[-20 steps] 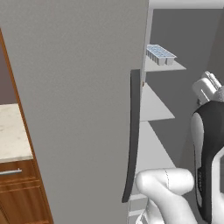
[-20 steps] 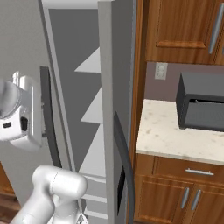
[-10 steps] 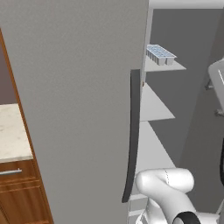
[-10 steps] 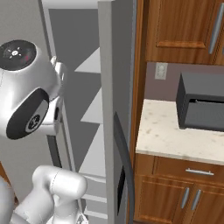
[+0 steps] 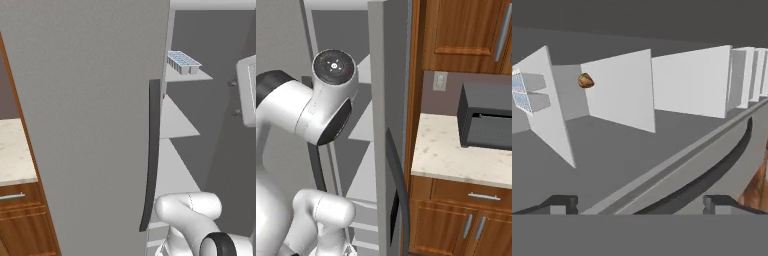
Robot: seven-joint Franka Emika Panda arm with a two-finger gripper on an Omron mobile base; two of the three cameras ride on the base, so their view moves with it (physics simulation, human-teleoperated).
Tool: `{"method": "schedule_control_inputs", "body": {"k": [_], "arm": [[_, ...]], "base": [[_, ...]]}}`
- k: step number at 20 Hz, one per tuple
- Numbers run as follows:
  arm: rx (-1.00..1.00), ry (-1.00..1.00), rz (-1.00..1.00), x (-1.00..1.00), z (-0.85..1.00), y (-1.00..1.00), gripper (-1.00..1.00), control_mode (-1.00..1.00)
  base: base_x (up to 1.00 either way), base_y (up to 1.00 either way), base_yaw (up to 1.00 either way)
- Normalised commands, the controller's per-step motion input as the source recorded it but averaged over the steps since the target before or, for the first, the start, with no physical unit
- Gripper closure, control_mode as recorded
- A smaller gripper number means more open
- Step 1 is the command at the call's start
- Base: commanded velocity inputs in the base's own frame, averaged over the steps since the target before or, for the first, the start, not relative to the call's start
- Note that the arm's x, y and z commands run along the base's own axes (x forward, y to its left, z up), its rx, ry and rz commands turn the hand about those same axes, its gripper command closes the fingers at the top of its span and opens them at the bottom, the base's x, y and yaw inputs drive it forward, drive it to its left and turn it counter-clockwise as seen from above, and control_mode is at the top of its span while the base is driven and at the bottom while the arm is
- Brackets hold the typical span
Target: Open the freezer door, pick up the ice cube tray from the freezer, and place it on the dining counter.
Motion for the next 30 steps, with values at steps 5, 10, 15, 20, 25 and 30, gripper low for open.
{"method": "schedule_control_inputs", "body": {"k": [5, 10, 15, 20, 25, 30], "arm": [[0.02, -0.04, 0.0, 0.69, 0.08, 0.0, -1.0, -1.0], [0.0, 0.02, 0.0, 0.58, 0.31, 0.0, -1.0, -1.0], [0.0, -0.02, 0.0, 0.4, 0.08, -0.07, -1.0, -1.0], [0.0, 0.0, 0.0, 0.55, 0.0, -0.18, -1.0, -1.0], [0.0, -0.04, 0.0, 0.5, 0.0, -0.16, -1.0, -1.0], [0.0, -0.04, 0.0, 0.63, 0.0, -0.08, -1.0, -1.0]], "base": [[0.0, 0.0, 0.0], [0.0, 0.0, 0.0], [0.0, 0.0, 0.0], [0.0, 0.0, 0.0], [0.0, 0.0, 0.0], [0.0, 0.0, 0.0]]}}
